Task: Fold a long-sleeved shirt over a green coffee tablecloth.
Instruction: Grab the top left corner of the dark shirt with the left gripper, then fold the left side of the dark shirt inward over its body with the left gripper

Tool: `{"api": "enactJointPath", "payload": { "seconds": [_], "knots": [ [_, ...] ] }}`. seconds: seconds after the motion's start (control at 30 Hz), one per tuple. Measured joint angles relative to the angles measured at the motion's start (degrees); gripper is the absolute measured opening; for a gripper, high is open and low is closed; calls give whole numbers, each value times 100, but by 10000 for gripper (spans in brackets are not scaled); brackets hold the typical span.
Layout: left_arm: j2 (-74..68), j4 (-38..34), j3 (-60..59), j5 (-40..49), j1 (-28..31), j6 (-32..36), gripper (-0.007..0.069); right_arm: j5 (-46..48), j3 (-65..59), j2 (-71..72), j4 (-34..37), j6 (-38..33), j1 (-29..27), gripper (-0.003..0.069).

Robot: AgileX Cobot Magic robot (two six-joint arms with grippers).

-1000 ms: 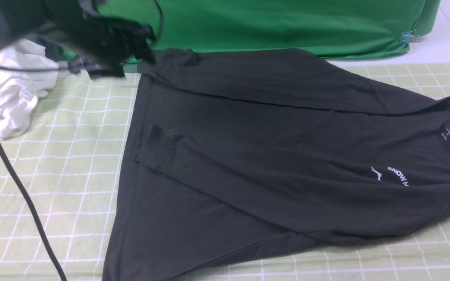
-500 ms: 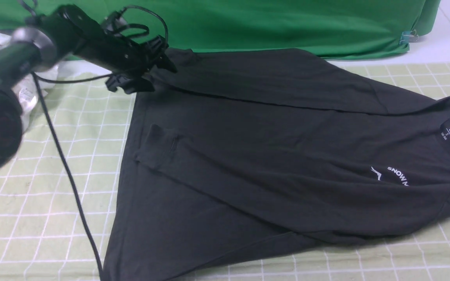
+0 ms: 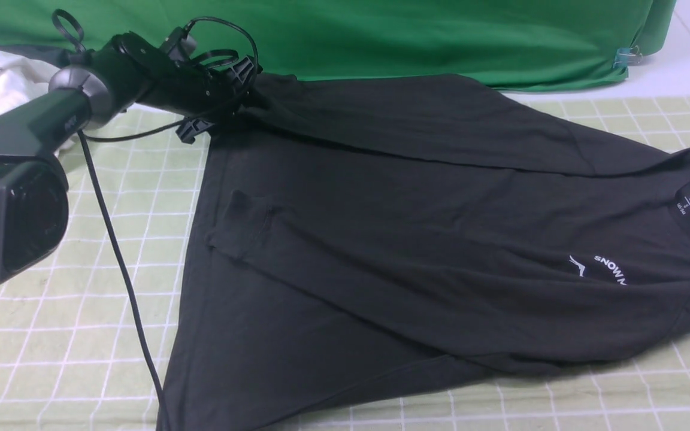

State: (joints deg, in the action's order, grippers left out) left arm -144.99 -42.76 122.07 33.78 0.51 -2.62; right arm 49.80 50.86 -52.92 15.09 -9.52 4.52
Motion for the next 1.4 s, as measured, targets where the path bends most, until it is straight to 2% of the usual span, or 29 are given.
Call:
{"api": "enactJointPath", "payload": {
  "seconds": [0.07,0.1,0.13,0.2,0.33,0.6,0.7,0.77,0.87,0.93,1.17,1.4],
  "knots": [
    [-26,-68,6,-57,0,0,214,-68,0,0,0,0,0,196],
    [-26,-65,6,-57,0,0,214,-75,0,0,0,0,0,196],
    [-26,-96,6,-52,0,0,130,-98,0,0,0,-5,0,197],
    [3,-108,6,54,11,0,46,-98,0,0,0,-14,0,197],
    [334,-164,6,728,138,-192,12,-121,0,0,0,-208,0,199],
    [1827,-117,18,1999,313,-628,11,-297,0,0,0,-301,0,206],
    [2482,643,-41,2825,63,-1039,13,-373,0,0,0,-301,0,209],
    [2741,1275,-178,3143,-117,-1226,13,-373,0,0,0,-301,0,213],
    [2961,1732,-437,3342,-305,-1425,13,-373,0,0,0,-301,0,218],
    [2972,1816,-553,3334,-342,-1470,13,-373,0,0,0,-301,0,220],
    [2312,1855,-1007,2356,-397,-1555,34,-408,0,0,0,-301,0,232],
    [1506,1877,-1014,1029,-397,-1569,186,-413,0,0,0,-282,0,237]
  ]
}}
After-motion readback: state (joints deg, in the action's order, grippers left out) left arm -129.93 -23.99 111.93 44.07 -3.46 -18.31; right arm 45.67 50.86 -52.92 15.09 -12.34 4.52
